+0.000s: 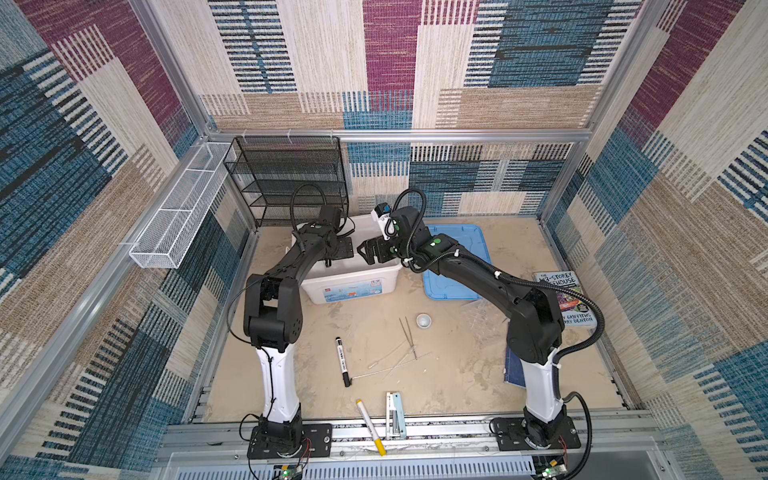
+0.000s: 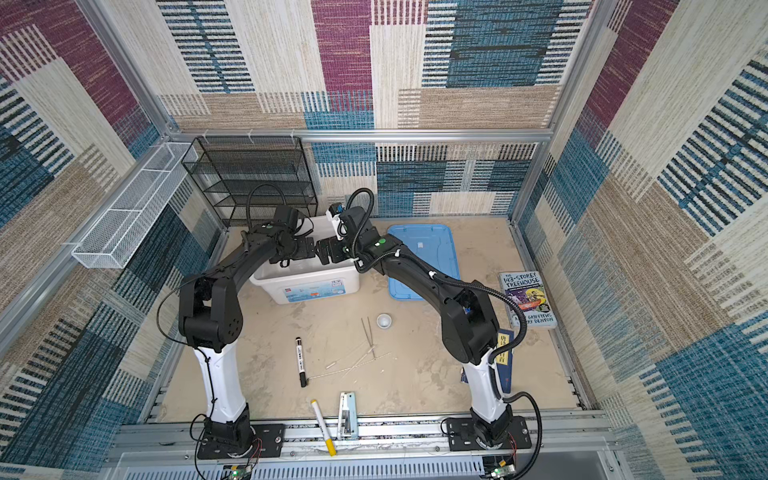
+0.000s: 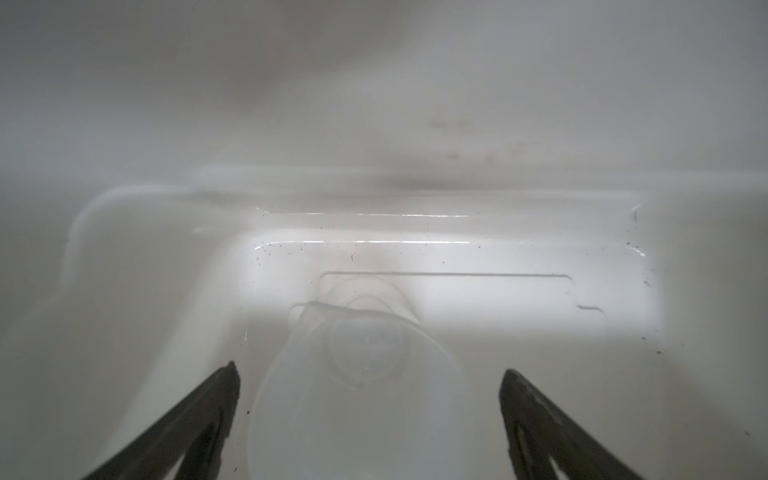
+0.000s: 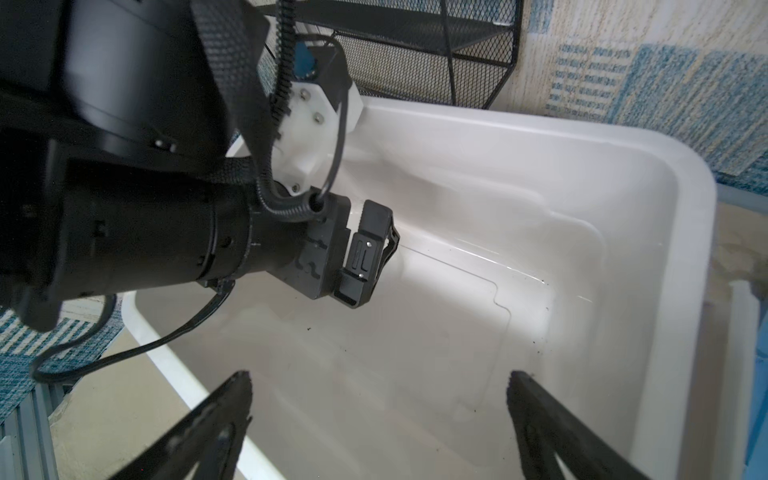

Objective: Organize the chemistry lab equipment
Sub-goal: 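Raise the left gripper out of the bin while the right gripper draws back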

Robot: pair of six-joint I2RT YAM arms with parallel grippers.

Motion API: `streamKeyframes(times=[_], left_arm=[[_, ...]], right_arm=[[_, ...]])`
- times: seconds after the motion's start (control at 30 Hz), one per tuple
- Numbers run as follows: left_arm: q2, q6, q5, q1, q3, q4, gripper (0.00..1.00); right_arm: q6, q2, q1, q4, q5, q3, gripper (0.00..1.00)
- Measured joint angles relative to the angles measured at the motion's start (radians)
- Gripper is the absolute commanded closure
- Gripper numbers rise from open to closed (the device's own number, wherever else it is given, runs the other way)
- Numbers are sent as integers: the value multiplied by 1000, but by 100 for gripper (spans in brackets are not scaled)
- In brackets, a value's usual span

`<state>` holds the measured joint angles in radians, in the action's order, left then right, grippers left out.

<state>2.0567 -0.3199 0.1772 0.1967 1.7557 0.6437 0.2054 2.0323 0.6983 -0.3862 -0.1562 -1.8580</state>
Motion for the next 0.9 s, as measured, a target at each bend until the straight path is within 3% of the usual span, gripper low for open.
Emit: streamKeyframes(times=[0.23,0.47,0.6,0.77,0.9], left_arm=[[-79,0,-1,0,0,4,1],[-241,0,-39,0,2,8,1],[-356,3,-103,0,-6,11,1],[-483,13,-259,8,-63,17,1],[-567,34,-354,70,-125,33,1]], right_arm=[[-1,-21,0,-3,10,-2,2],[-5,-137,0,1,45,44,1],[-13,-243,0,3,79,124,1],[-14,-437,0,2,121,302,1],[11,-579,0,-9,131,442,1]])
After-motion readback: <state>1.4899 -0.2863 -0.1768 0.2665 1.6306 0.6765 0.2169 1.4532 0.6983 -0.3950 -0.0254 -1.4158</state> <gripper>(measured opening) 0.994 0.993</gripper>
